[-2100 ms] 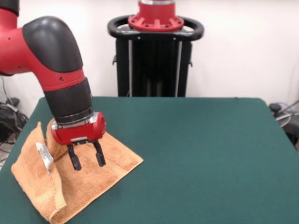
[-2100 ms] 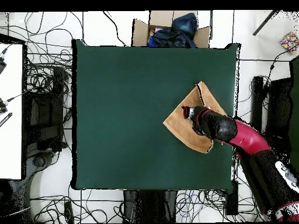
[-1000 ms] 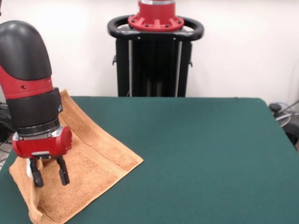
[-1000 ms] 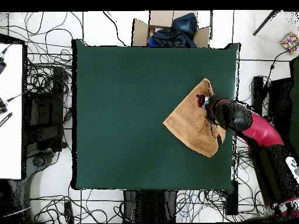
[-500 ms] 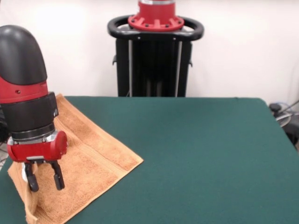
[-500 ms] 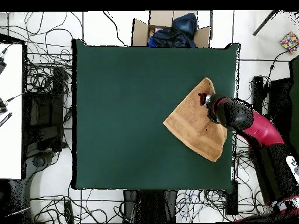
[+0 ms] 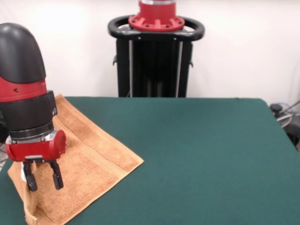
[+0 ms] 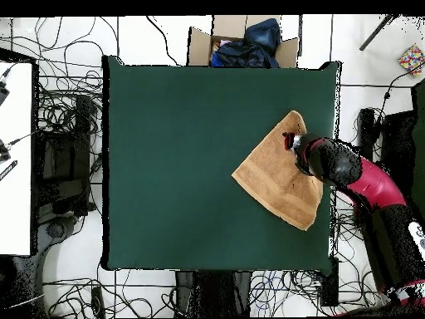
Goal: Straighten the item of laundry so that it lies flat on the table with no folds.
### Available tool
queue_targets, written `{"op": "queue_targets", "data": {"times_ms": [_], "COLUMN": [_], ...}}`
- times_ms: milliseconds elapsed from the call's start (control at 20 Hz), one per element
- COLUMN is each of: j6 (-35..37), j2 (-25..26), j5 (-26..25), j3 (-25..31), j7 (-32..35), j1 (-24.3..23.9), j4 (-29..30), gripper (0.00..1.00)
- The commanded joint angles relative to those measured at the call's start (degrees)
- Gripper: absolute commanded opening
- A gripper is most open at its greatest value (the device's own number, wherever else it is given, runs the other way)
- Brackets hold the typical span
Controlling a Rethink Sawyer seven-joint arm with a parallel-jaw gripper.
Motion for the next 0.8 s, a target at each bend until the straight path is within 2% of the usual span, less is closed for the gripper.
{"op": "queue_targets", "data": {"times_ms": [50,250,550,800], "j6": [13.67,22.24,28.37,30.03], "j2": [0.33,2.42,5.31,7.01], "j5": [-3.41,-3.60,-5.11,-5.55], "j3": [-1.21,0.14,2.28,3.19], "j7": [-9.55,-14.86,-19.02,-20.20], "j1": [1.65,2.14,2.88,3.35], "j4": [-7.81,-16.75,-26.03,-29.07], "gripper": [1.00,1.00,1.00,1.00]}}
